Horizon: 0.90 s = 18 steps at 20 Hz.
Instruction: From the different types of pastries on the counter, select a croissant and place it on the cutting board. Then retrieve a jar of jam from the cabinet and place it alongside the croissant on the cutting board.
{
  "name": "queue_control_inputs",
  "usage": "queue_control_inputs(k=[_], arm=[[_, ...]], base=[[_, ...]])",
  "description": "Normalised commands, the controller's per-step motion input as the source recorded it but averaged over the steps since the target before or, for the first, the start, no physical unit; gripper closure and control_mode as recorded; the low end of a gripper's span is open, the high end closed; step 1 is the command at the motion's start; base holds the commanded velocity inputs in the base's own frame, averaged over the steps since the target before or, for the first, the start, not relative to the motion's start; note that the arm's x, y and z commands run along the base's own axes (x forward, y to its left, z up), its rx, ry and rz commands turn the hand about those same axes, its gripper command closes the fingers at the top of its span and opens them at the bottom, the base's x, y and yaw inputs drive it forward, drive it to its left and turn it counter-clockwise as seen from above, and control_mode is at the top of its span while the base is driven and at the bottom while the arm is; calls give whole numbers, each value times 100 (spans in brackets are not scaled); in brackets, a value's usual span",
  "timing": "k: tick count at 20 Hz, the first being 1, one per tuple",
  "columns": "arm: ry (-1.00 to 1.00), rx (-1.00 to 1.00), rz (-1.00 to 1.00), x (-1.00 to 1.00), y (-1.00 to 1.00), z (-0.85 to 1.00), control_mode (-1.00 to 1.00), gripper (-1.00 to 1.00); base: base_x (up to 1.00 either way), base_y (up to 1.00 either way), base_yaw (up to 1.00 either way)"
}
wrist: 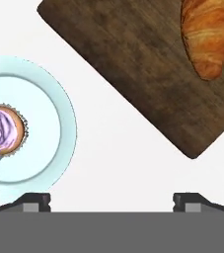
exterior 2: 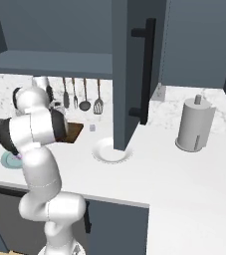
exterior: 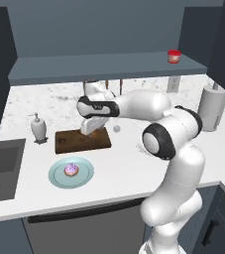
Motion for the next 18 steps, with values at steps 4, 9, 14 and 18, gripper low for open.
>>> queue_control_inputs(k=[4,9,14,18], arm=[[-42,0,-4,-100,-13,4,-100,-100],[-43,1,-5,-100,-16,20,-100,-100],[-49,13,-25,-71,-24,92,-100,-100],[-48,19,-27,-65,-21,100,-100,-100]], base=[[0,0,0],[0,0,0],[0,0,0],[0,0,0]])
